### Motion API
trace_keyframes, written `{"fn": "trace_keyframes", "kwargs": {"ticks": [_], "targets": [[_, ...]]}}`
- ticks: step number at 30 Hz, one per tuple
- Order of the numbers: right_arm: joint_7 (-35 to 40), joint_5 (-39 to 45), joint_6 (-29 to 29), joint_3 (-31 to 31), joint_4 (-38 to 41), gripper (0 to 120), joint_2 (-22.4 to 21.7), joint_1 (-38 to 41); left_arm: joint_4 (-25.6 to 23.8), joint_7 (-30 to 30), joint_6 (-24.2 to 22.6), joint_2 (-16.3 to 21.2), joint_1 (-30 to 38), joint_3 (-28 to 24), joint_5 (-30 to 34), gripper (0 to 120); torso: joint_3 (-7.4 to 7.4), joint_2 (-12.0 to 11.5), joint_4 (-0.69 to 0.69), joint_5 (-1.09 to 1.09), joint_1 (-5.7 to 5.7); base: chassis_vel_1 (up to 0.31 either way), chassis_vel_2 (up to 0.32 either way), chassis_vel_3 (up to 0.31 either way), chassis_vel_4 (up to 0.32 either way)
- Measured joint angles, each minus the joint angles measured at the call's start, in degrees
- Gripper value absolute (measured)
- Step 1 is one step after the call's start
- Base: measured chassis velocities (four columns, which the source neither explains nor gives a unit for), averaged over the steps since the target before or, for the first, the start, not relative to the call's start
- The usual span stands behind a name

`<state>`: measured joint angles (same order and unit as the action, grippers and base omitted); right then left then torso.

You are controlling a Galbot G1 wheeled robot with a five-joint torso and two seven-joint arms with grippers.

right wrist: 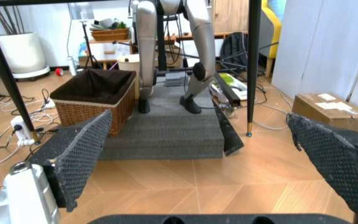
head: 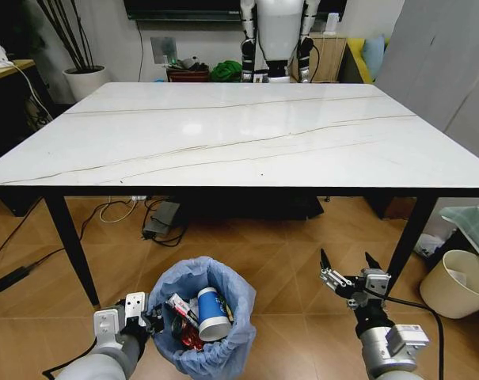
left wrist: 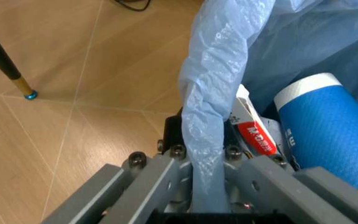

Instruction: Pick up the trash bin and place the trash from the table into it.

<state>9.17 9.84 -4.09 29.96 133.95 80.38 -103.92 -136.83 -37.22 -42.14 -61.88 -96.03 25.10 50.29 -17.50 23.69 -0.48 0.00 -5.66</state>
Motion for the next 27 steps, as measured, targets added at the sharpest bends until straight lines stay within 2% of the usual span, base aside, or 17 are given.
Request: {"fn": "trace_keyframes", "kwargs": {"ticks": [27], "targets": [[0.08,-0.64,0.14,-0.45,0.01,100,0.42,-0.65,-0.37,0.18,0.0,-0.31,-1.1,0.01,-1.01,0,4.16,-6.28,0.0,0.0,2.13,0.0,0.0,0.0,0.0]]}}
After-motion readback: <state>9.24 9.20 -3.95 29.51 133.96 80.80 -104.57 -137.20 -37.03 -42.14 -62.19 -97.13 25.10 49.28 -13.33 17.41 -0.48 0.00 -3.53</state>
